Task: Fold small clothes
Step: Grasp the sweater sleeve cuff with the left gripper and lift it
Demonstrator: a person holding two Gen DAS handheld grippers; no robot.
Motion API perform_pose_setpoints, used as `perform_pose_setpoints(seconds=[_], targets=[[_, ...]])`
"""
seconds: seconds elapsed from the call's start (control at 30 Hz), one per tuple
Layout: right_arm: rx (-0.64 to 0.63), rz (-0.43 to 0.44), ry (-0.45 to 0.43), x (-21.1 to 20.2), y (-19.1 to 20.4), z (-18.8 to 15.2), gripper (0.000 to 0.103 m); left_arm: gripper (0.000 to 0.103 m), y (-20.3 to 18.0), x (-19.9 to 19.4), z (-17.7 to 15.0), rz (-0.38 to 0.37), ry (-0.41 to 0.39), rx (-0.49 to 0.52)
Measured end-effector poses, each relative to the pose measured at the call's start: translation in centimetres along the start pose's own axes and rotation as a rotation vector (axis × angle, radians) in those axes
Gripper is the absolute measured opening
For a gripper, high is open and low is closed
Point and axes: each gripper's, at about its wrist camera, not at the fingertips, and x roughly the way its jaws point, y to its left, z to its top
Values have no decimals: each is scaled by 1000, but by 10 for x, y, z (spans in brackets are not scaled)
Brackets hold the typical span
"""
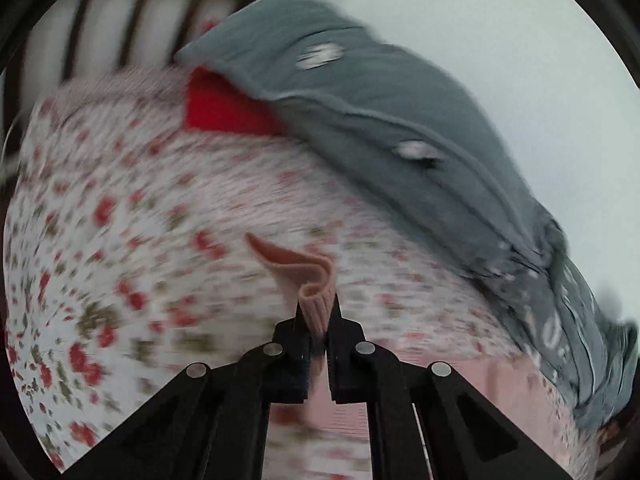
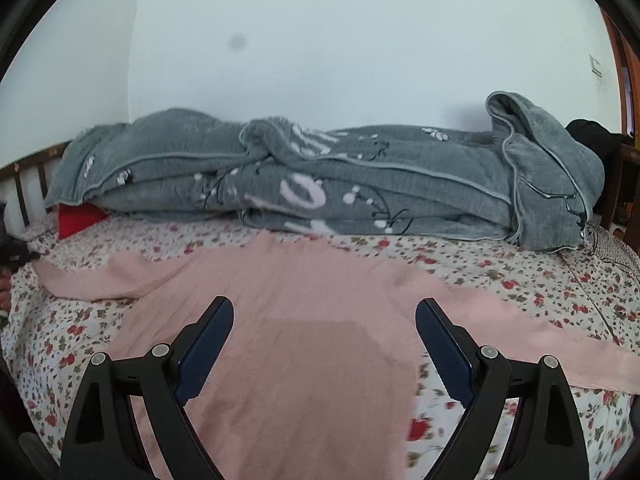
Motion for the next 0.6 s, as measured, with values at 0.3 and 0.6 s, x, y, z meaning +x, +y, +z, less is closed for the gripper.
perform_pose_setpoints(seconds=[0.3, 0.6], targets=[[152, -49, 20, -24, -100, -20, 91, 7, -249, -15, -70, -176, -4, 352], [285, -80, 4, -40, -159, -24, 91, 7, -433, 11, -271, -371, 237, 645]])
